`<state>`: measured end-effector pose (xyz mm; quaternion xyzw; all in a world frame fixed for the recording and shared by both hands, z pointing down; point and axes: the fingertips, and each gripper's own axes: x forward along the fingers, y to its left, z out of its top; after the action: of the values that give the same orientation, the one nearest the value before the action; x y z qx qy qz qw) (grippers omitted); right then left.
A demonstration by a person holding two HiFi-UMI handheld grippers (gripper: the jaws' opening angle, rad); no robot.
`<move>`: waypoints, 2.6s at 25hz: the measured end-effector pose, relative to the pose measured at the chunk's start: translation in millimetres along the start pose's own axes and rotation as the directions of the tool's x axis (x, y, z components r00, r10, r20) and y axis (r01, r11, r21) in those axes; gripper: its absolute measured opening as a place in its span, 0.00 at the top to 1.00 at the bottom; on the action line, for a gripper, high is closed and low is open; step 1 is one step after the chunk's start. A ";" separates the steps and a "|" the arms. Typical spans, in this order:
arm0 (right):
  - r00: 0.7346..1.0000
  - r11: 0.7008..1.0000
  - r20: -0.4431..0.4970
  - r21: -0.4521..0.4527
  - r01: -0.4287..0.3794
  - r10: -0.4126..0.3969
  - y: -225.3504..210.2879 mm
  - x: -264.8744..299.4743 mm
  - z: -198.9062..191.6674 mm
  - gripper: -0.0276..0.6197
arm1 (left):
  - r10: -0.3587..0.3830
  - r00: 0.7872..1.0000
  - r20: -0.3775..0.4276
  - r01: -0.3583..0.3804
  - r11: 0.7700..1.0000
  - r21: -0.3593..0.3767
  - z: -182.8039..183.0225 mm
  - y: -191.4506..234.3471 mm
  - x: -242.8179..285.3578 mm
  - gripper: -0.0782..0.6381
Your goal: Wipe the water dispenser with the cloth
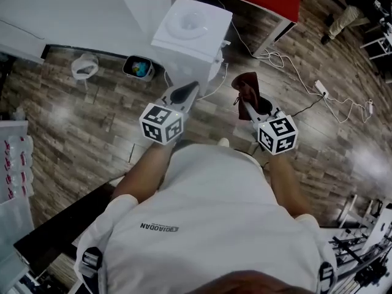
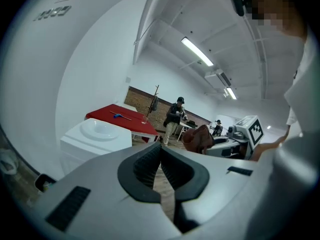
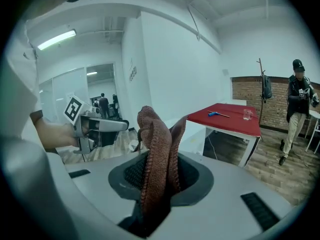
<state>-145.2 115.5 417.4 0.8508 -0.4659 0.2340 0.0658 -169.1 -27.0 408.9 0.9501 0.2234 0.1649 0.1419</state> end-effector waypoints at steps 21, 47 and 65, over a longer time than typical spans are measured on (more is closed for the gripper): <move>0.968 0.966 -0.023 -0.055 -0.252 0.251 -73.4 31.3 13.5 0.82 | 0.238 0.971 -0.021 -0.238 0.971 -0.009 -3.4 -22.3 51.9 0.90; 0.685 0.597 -0.449 -0.343 -0.725 0.574 -8.4 227.9 24.5 0.82 | 0.660 0.749 0.058 -0.627 0.734 -0.260 14.0 95.2 31.2 0.90; 0.530 0.466 -0.543 -0.265 -0.844 0.652 -76.8 264.6 37.5 0.82 | 0.816 0.573 0.081 -0.746 0.559 -0.362 31.8 81.5 96.1 0.90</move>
<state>51.5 -55.6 514.0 0.4419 -0.8182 0.2633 0.2569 -45.0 -58.0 432.1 0.9301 -0.2697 0.1254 0.2157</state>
